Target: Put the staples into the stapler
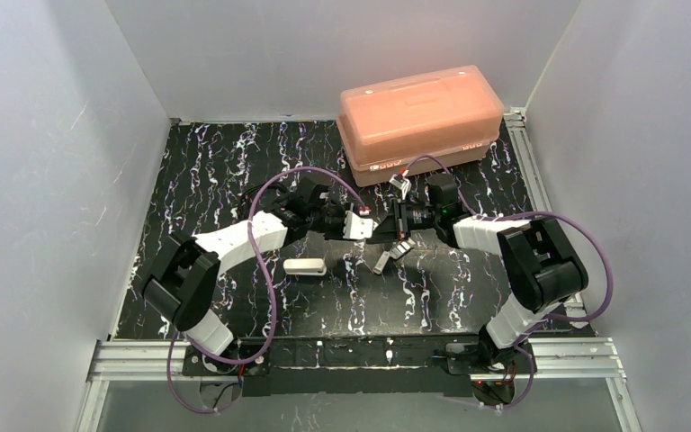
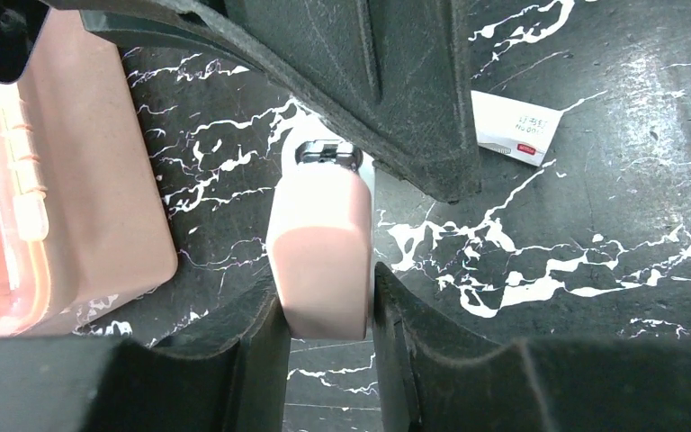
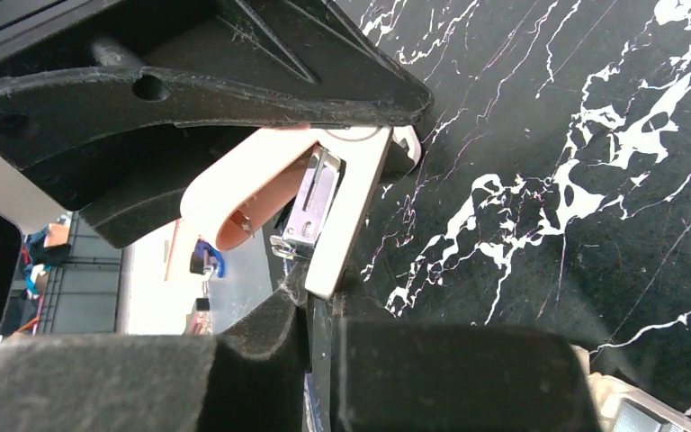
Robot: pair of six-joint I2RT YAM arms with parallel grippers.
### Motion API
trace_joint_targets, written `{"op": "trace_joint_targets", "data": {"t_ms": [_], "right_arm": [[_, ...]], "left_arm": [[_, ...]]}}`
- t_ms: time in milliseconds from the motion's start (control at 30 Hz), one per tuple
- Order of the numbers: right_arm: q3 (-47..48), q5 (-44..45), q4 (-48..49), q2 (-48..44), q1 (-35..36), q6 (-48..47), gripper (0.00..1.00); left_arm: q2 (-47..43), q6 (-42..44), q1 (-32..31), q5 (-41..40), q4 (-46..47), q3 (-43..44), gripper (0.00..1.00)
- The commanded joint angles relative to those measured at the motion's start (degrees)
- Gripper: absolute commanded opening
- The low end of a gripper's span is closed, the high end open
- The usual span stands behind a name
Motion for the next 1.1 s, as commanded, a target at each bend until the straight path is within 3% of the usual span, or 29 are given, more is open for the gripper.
{"op": "trace_joint_targets", "data": {"t_ms": [0,133,167,233,567,1067], "right_arm": [[2.4,-2.0,1.2,-0.6,0.2,-1.5,0.04],[2.8,0.4,-4.6,-2.8,0.0,-7.2,0.59],[2.9,0.9,-6.0,-3.5,-0.1,-8.8,0.69],[2.9,1.2,-7.5,-4.6,-0.7,-10.3,0.79],[3.2,0.8,-5.7,-5.0,-2.4,-7.4,0.98],[7.3,-1.6,-1.5,1.2,1.5,-1.2,0.98]], "left_arm": [[-2.3,0.7,-0.8,1.0,-0.6,-0.3,0.00],[-2.2,0.9,-0.4,1.4,-3.2,0.5,0.00],[-2.3,0.8,-0.3,1.7,-3.8,0.6,0.00],[-2.5,0.8,-0.1,2.0,-5.0,0.8,0.00],[-1.7,-3.0,1.1,5.0,-8.6,2.8,0.00],[1.3,-5.3,-0.4,2.2,-9.1,6.0,0.00]]}}
